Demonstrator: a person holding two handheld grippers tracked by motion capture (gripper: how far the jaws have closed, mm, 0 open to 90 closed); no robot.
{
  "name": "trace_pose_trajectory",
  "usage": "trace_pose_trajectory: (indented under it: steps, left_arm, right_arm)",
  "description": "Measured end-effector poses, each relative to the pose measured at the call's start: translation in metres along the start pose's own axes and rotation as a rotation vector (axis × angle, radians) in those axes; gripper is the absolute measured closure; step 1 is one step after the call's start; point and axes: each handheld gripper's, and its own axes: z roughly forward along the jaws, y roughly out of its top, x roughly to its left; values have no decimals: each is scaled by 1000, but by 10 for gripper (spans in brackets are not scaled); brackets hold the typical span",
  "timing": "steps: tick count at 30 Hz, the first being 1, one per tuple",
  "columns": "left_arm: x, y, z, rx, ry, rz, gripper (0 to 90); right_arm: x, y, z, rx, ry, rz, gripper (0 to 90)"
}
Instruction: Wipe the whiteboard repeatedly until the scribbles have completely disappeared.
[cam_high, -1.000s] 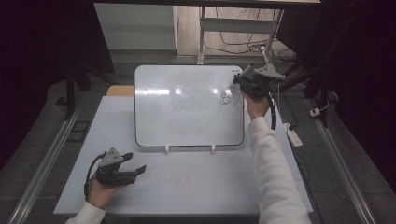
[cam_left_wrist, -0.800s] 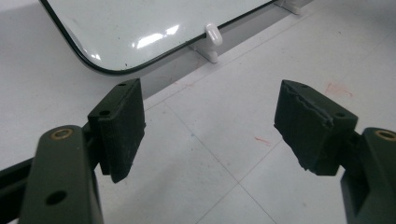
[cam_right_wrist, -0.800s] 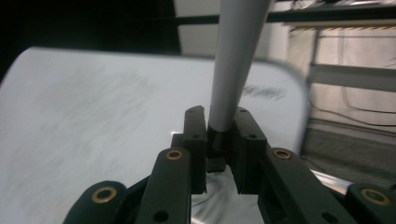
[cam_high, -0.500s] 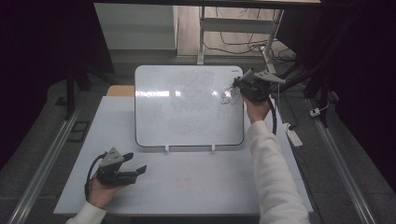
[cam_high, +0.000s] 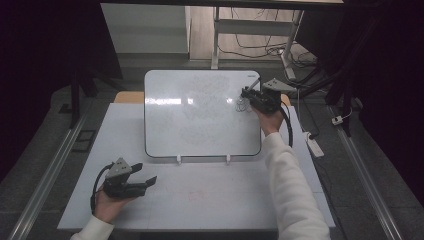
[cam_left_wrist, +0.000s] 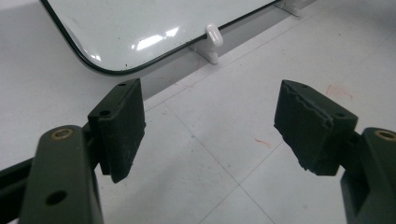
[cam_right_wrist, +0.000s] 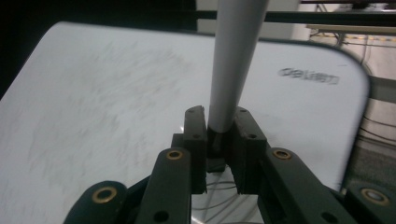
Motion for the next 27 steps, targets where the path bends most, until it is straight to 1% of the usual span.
trace_pose_trajectory:
  steps: [1, 2, 3, 4, 5, 6, 7, 8, 9, 10, 11, 12, 13, 14, 15, 16, 18, 19, 20, 21, 22, 23, 24, 25, 26, 27]
  left_arm:
    - [-1, 0, 0, 0, 0, 0, 258]
    - [-1, 0, -1, -1, 1, 2, 258]
    - [-2, 0, -1, -3, 1, 3, 258]
    - [-2, 0, -2, -5, 2, 5, 258]
    - [-2, 0, -2, -7, 2, 6, 258]
    - [-2, 0, -2, -9, 1, 4, 258]
    - [-1, 0, -2, -8, 1, 2, 258]
    - [-1, 0, -1, -7, 1, -1, 258]
    - [0, 0, -1, -6, 1, -3, 258]
    - [0, 0, -1, -4, 0, -4, 258]
    - [0, 0, -1, -5, 0, -3, 258]
    - [0, 0, -1, -4, 1, -2, 258]
    - [-1, 0, -1, -5, 0, 0, 258]
    - [-1, 0, -1, -5, 0, 2, 258]
    - [-1, 0, -1, -7, 0, 3, 258]
    - [-2, 0, -1, -7, -1, 4, 258]
    - [-1, 0, -1, -8, 0, 2, 258]
    - [-1, 0, -1, -8, 0, -1, 258]
    - [0, 0, -1, -7, 0, -2, 258]
    - [0, 0, -1, -6, 0, -2, 258]
    - [0, 0, -1, -7, 1, -2, 258]
    - [-1, 0, -2, -8, 0, 0, 258]
    - [-1, 0, -2, -9, 0, 2, 258]
    - [-2, 0, -2, -12, 1, 2, 258]
    - [-2, 0, -2, -13, 0, 1, 258]
    - [-1, 0, -2, -13, -1, 1, 258]
  right_arm:
    - [0, 0, 0, 0, 0, 0, 773]
    - [-9, 2, -4, -31, -61, 36, 773]
    - [-14, 3, -6, -52, -90, 63, 773]
    - [-14, 3, -6, -52, -90, 63, 773]
    - [-18, 3, -8, -68, -99, 89, 773]
    - [-16, 2, -8, -68, -103, 82, 773]
    - [-13, 0, -7, -57, -82, 71, 773]
    - [-9, -2, -6, -45, -52, 59, 773]
    - [-6, -4, -5, -34, -33, 44, 773]
    - [-6, -4, -5, -34, -33, 44, 773]
    - [-5, -4, -6, -28, -34, 26, 773]
    - [-11, -3, -11, -36, -71, 42, 773]
    - [-11, -3, -11, -36, -71, 42, 773]
    - [-19, -3, -15, -68, -114, 92, 773]
    - [-19, -3, -15, -68, -114, 92, 773]
    - [-20, -3, -15, -72, -109, 106, 773]
    - [-6, -8, -9, -41, -44, 67, 773]
    - [-6, -8, -9, -41, -44, 67, 773]
    - [3, -9, -6, -18, -21, 17, 773]
    - [1, -7, -6, -14, -25, 12, 774]
    - [-3, -5, -8, -29, -52, 21, 773]
    - [-3, -5, -8, -29, -52, 21, 773]
    - [-14, -3, -13, -72, -117, 77, 774]
    - [-14, -3, -13, -72, -117, 77, 774]
    - [-18, -4, -14, -85, -115, 104, 774]
    - [-13, -7, -12, -80, -98, 94, 773]
